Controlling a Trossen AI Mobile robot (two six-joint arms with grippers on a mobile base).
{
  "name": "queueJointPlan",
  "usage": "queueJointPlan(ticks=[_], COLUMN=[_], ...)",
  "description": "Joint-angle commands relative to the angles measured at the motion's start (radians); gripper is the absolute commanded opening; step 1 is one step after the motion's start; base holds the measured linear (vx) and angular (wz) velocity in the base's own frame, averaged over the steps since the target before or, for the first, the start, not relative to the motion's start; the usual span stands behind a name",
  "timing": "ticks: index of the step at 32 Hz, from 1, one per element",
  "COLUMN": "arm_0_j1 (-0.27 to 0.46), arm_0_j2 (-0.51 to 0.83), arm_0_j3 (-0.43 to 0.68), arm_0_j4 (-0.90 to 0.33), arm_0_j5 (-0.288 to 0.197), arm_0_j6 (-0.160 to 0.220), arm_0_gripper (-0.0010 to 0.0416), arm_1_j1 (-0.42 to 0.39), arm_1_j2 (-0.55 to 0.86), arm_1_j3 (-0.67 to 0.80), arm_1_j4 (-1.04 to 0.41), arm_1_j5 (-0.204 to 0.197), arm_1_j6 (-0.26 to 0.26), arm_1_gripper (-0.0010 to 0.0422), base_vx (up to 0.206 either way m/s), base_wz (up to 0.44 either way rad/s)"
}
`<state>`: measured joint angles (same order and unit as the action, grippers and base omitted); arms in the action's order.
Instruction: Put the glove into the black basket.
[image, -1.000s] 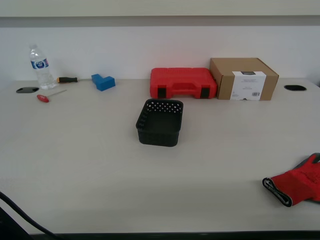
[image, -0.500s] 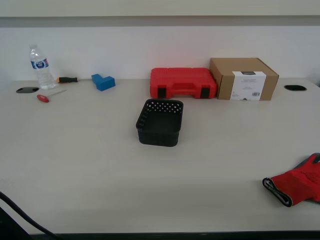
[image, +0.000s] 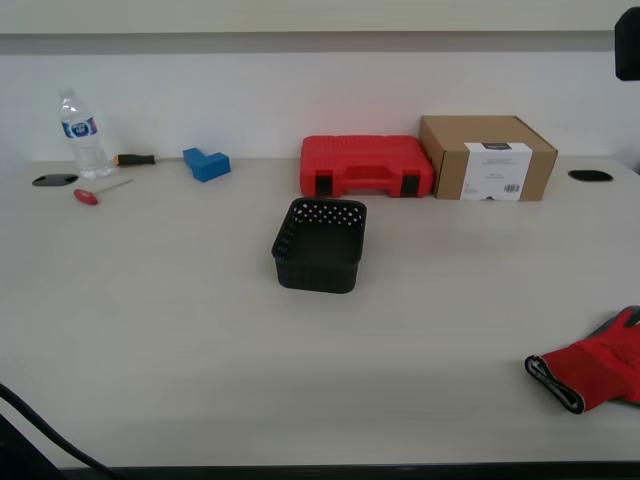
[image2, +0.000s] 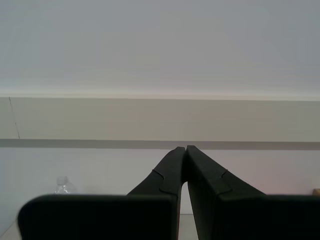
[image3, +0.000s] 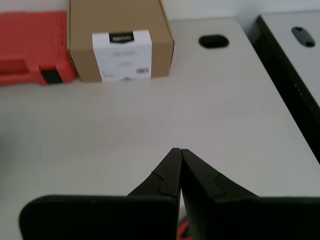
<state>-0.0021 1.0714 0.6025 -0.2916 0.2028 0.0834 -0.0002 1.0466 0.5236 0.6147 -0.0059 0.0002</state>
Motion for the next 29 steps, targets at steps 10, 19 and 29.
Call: queueJointPlan(ticks=[10,19,29], arm_0_j1=[-0.051,-0.058,-0.106], arm_0_j2=[0.402,0.541,0.54], arm_0_j3=[0.028,0.182,0.222], arm_0_j4=[-0.131,-0.355,-0.545], arm_0_j5=[-0.179,-0.187,-0.342], arm_0_j6=[0.045,0.026,-0.025], arm_0_gripper=[0.0001,0.0001,0.0001], arm_1_j1=[0.0,0.0,0.0], arm_1_j2=[0.0,0.0,0.0], arm_1_j3=[0.0,0.0,0.0], arm_1_j4=[0.002,0.0,0.0], arm_1_j5=[-0.002,-0.001,-0.002], arm_1_j6=[0.0,0.0,0.0], arm_1_gripper=[0.0,0.0,0.0], base_vx=[0.0,0.0,0.0], base_wz=[0.0,0.0,0.0])
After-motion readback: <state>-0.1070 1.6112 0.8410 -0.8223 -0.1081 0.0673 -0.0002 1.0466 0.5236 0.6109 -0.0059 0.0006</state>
